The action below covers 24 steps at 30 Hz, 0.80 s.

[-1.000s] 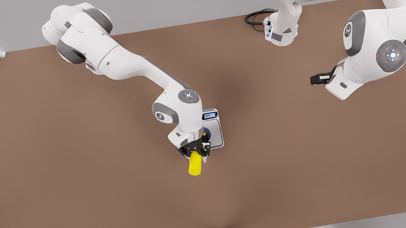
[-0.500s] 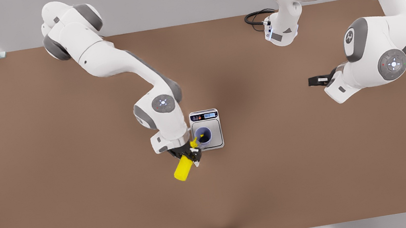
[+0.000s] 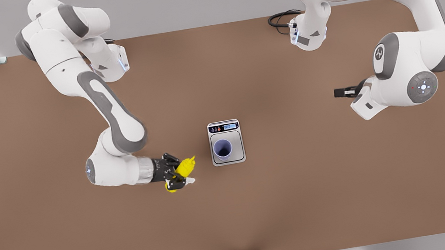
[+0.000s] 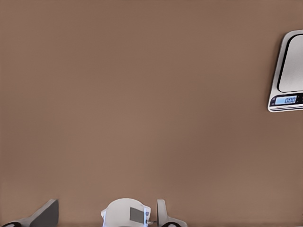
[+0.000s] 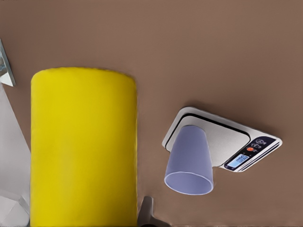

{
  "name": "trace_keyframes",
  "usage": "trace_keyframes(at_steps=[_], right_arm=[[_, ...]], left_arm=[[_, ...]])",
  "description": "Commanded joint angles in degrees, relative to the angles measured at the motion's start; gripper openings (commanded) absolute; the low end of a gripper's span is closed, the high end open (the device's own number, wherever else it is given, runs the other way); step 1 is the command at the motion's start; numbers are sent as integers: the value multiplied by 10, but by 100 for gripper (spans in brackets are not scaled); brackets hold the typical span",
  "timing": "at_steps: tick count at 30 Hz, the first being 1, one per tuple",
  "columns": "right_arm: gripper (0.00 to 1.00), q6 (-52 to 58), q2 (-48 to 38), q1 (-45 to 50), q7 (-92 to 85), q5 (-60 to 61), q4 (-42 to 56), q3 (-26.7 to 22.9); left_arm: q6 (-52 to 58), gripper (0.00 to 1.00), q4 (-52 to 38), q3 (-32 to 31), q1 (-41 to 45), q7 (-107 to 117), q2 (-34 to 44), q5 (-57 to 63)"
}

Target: Move cup to the weight, pick up sauce bottle, pour sauce

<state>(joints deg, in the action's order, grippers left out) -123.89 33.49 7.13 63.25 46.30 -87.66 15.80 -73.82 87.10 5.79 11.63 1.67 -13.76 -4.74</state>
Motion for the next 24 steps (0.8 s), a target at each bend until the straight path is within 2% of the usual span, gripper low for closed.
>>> trace_keyframes(at_steps=[1,4,6,10,14,16,18,24], right_arm=[[21,-23,0,-3,-17,38,-1,1],[21,35,1,-26,-19,138,-17,-4],[21,77,-1,-26,-15,172,-21,-33],[21,141,3,-41,-22,222,-32,-46],[21,224,-4,-53,-104,301,-89,-102],[21,247,1,-72,-118,303,-103,-103],[21,297,17,-80,-140,334,-117,-125],[21,413,57,-149,-235,371,-178,-127]], left_arm=[[0,100,0,0,0,0,0,0],[1,100,0,0,0,1,-5,0],[3,100,0,-1,0,0,-6,0],[2,100,0,-1,0,1,-8,1],[3,100,2,-1,0,2,-9,1],[3,100,2,-1,0,2,-9,1],[2,100,2,-2,0,2,-9,1],[-2,100,2,-2,0,2,-14,1]])
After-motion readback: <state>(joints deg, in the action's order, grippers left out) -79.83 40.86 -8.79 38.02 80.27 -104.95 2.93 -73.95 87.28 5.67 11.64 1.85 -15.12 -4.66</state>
